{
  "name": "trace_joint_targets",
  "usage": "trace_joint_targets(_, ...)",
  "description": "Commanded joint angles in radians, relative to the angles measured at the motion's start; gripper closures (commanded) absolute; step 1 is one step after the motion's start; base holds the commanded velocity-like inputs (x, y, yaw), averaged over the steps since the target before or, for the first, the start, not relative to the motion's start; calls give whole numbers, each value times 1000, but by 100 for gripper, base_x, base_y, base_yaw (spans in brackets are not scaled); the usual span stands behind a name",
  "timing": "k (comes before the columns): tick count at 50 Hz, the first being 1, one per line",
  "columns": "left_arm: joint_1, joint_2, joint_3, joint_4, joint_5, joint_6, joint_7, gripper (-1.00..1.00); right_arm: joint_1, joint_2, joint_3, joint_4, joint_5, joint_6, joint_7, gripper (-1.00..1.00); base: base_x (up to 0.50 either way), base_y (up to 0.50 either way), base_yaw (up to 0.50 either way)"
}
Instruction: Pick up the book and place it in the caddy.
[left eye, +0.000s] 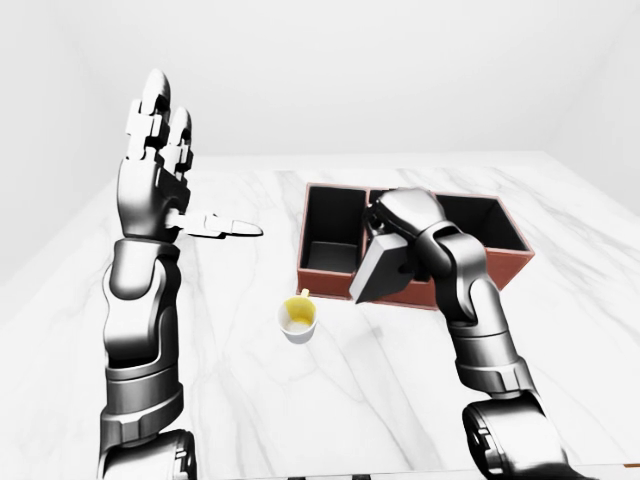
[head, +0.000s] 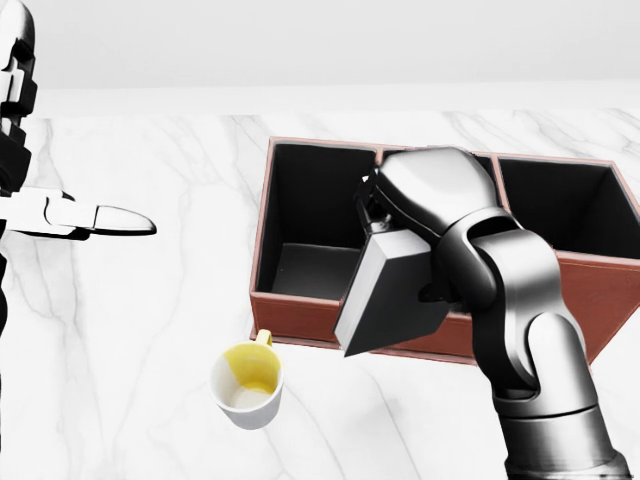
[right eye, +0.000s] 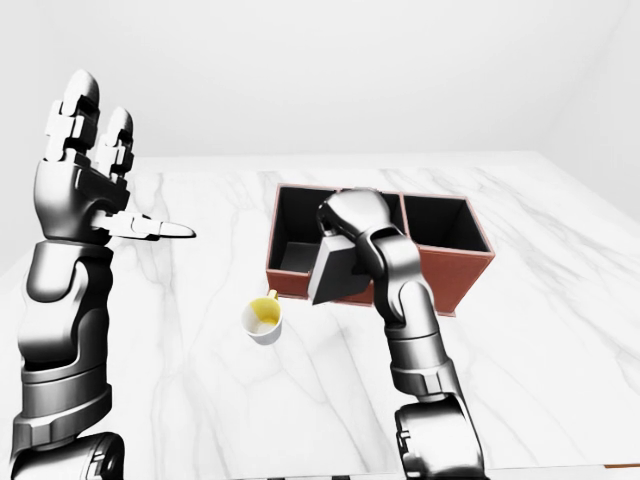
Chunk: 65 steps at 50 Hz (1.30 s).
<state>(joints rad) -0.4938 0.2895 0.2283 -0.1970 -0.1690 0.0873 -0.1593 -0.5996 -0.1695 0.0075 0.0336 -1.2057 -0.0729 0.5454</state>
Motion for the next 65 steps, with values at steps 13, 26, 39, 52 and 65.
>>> trace_joint_targets(13,12,6,10,11,-16,0,-2,-100,-361,-72,-16,454,69,105,-161,100,0,0,0)
trace_joint_targets(26,18,7,13,23,-22,0,-4,-100,-519,-118,-9,753,90,121,-304,100,0,0,0)
trace_joint_targets(39,13,8,9,38,-22,0,-3,-100,-589,-144,12,949,53,104,-440,100,0,0,0)
trace_joint_targets(52,7,11,11,52,-24,0,-2,-100,-618,-146,37,1064,6,84,-557,100,0,0,0)
trace_joint_targets(65,10,12,11,56,-22,0,0,-100,-616,-146,47,1138,-26,58,-644,100,0,0,0)
